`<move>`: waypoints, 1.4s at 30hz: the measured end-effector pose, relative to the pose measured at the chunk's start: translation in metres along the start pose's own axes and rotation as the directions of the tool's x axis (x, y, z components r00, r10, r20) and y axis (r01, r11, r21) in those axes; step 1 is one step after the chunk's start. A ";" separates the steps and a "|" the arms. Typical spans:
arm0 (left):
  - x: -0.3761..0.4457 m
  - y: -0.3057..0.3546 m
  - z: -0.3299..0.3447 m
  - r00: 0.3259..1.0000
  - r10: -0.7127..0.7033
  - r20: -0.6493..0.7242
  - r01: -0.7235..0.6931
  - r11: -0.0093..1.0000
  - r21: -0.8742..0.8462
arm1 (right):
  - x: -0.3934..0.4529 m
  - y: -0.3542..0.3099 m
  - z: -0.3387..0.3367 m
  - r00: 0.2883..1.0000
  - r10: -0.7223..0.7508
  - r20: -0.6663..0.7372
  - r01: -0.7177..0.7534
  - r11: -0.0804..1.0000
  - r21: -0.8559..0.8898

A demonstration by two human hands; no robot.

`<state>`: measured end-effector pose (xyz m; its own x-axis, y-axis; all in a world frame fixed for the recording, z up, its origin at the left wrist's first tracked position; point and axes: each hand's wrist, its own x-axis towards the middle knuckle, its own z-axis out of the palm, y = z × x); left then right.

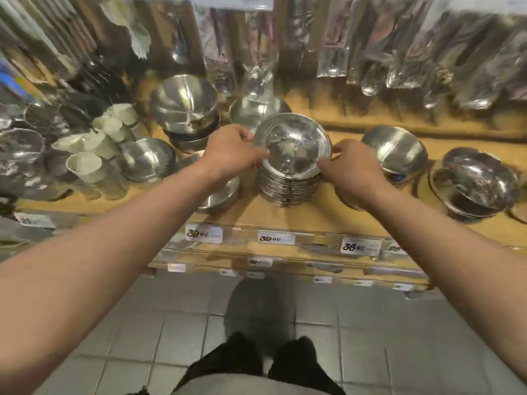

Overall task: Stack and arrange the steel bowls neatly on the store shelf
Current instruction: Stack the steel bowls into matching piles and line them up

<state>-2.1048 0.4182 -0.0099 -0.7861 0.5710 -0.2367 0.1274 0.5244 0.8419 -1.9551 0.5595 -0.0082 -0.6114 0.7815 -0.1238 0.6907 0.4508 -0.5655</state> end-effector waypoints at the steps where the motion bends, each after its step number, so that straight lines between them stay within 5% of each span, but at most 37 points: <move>1: 0.002 0.001 0.002 1.000 0.003 -0.003 -0.003 0.999 0.036 | 0.002 0.001 0.001 1.000 -0.005 0.013 0.005 1.000 0.010; 12: 0.024 -0.002 0.006 0.998 0.022 -0.053 -0.020 0.999 0.034 | 0.011 0.009 0.007 0.999 -0.032 -0.010 0.032 0.996 0.088; 29: 0.006 0.000 0.016 0.977 -0.010 -0.215 0.027 0.997 0.076 | 0.013 0.007 0.004 0.989 -0.134 -0.057 0.132 0.991 -0.035; 42: 0.011 0.005 0.012 0.982 -0.019 -0.190 0.031 0.998 0.061 | 0.019 0.011 0.006 0.977 -0.205 -0.059 0.199 0.975 -0.096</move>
<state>-2.1054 0.4344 -0.0136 -0.8887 0.4309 -0.1566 0.1394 0.5793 0.8031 -1.9612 0.5771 -0.0216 -0.7163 0.6964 0.0433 0.5888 0.6366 -0.4980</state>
